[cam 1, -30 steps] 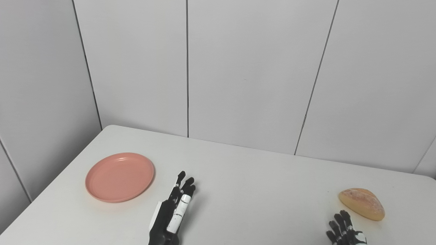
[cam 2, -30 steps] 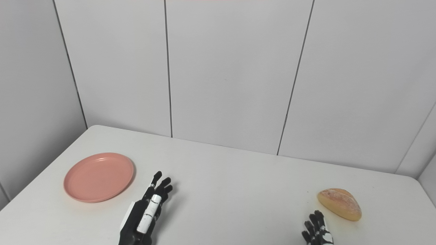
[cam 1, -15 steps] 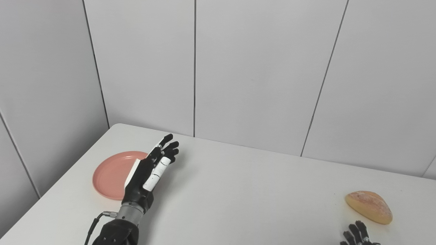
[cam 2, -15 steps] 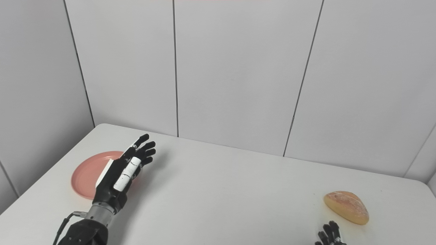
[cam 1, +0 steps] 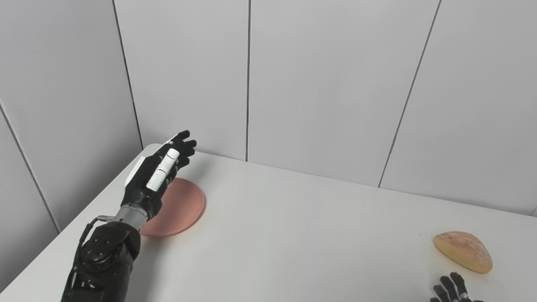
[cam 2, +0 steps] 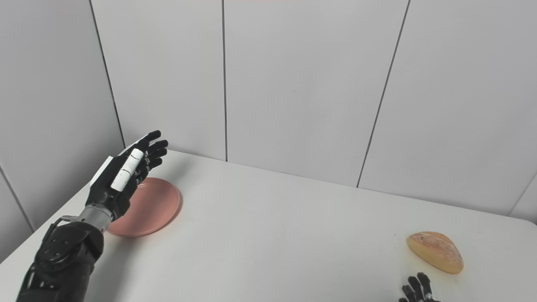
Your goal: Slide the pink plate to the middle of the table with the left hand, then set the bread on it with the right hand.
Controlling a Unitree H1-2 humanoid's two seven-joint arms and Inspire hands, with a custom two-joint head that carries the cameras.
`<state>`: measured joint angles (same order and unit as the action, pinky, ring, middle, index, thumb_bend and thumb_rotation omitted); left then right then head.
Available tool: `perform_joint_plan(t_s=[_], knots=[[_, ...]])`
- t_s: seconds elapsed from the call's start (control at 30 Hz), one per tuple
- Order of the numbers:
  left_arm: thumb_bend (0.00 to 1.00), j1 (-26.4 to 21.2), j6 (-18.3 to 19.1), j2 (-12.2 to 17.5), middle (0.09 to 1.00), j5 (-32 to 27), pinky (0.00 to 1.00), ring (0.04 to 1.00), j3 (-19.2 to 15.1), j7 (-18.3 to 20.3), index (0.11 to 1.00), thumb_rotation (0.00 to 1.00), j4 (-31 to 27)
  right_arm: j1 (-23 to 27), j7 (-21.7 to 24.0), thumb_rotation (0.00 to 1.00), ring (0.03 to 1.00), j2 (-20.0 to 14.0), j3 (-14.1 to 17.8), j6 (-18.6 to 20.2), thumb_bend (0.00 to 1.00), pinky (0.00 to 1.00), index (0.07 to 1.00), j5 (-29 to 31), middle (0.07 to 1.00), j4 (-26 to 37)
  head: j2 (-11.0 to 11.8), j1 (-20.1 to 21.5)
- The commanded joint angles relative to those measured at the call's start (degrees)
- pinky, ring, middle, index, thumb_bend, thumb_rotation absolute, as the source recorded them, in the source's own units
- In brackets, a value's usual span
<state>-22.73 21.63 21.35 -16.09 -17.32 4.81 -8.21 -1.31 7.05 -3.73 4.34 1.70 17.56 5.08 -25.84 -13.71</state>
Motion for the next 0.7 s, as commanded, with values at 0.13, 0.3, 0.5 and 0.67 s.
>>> perform_joint_plan(t_s=[0.13,0.3,0.5,0.67], knots=[[0.91,-3.81,-2.73,6.13,0.871,-1.17,0.93,0.897,-3.61,0.98,0.890,0.77,4.40,-1.53,-0.19,1.00,0.980,-1.17,0.49,3.99,0.77,1.00,0.996,0.49,0.968,-0.56,-0.16,-0.10],[0.90,-4.04,-4.48,8.40,0.878,-2.35,0.91,0.904,-5.56,2.15,0.901,0.76,9.32,-1.56,-0.21,1.00,0.972,-1.53,0.51,4.51,0.77,1.00,0.996,0.83,0.955,-0.52,-0.23,-0.47],[0.90,-4.63,-7.98,10.23,0.908,-3.62,0.95,0.933,-6.93,4.39,0.916,0.75,15.65,-1.68,-0.17,1.00,0.963,-1.82,0.52,4.65,0.77,0.99,0.999,1.05,0.944,-0.33,-0.18,-0.95],[0.89,-6.06,-11.26,11.26,0.900,-3.99,0.89,0.908,-7.74,5.17,0.938,0.75,22.08,-1.76,0.14,1.00,0.957,-2.02,0.46,5.04,0.76,0.99,0.995,1.38,0.939,0.00,-0.13,-0.92]])
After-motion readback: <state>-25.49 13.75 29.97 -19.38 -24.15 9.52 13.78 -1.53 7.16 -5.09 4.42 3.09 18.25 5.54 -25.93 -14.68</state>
